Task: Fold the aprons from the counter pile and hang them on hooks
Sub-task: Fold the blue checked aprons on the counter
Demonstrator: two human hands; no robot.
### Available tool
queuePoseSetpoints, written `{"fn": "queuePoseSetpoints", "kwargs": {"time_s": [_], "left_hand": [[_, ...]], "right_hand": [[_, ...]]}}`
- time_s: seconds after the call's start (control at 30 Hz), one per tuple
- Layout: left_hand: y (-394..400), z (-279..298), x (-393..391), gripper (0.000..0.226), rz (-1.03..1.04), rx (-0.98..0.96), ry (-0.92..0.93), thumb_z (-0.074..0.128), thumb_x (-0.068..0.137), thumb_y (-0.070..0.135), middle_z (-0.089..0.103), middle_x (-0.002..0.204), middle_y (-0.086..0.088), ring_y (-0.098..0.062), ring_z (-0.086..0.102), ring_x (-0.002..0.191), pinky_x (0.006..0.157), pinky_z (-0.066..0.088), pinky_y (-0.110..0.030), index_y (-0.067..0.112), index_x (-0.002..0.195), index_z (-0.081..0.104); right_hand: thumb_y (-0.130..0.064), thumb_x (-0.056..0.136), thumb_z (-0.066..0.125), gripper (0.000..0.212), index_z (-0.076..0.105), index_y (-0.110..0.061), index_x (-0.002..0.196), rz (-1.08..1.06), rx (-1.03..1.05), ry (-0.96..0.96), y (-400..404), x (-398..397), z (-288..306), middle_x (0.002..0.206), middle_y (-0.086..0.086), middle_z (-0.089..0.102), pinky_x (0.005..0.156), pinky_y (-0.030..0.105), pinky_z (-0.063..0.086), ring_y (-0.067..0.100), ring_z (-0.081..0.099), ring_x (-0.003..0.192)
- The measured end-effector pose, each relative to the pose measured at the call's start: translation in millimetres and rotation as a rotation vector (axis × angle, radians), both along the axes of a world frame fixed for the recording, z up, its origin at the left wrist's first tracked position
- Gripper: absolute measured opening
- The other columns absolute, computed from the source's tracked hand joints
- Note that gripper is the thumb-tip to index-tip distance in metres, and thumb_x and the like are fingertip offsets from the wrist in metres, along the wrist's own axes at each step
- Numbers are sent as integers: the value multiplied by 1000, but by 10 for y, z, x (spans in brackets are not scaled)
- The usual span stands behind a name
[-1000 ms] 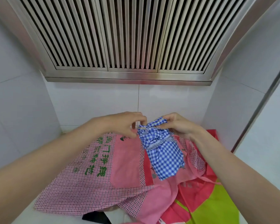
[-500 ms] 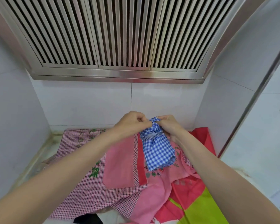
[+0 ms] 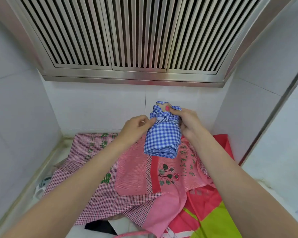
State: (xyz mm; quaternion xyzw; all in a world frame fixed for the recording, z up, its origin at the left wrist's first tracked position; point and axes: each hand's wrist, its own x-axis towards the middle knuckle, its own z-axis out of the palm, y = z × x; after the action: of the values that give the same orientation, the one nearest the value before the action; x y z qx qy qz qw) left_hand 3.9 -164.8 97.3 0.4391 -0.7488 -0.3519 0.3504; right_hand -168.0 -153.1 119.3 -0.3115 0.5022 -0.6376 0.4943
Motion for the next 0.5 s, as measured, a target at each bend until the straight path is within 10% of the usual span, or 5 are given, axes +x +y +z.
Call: {"fn": "queuePoseSetpoints", "kwargs": {"time_s": [0.13,0.27,0.37,0.5], "left_hand": [[23,-27,-42,30,90,-150,-73,51,94,35,65,72,0,-18,60,64,61,46,-33,14,73,53],[190,0,-53,14,74,-420,-308,46,96,32,66,96,-2,-26,42,125,84,48,-40,19,99,52],[261,20,-140,28,60,-545,-481,43,98,26,66,100,-2,-28,43,124,103,37,-40,22,125,48],[207,202,-181,30,-155,-79,-300,50,94,16,63,103,-9,-29,61,93,87,49,-38,32,120,48]], "right_hand": [[-6,78,72,8,69,-1,72,-169,-44,387,-121,117,-46,85,22,70,78,50,55,37,68,85],[-13,81,70,8,73,-5,80,-217,-56,680,-203,61,2,78,11,68,71,37,51,20,62,77],[-6,83,61,13,72,-9,78,-275,-74,810,-204,57,37,75,11,67,65,33,46,21,60,75],[-11,80,70,13,69,-15,68,-188,-70,670,-199,103,66,75,10,66,71,38,49,21,60,76]]}}
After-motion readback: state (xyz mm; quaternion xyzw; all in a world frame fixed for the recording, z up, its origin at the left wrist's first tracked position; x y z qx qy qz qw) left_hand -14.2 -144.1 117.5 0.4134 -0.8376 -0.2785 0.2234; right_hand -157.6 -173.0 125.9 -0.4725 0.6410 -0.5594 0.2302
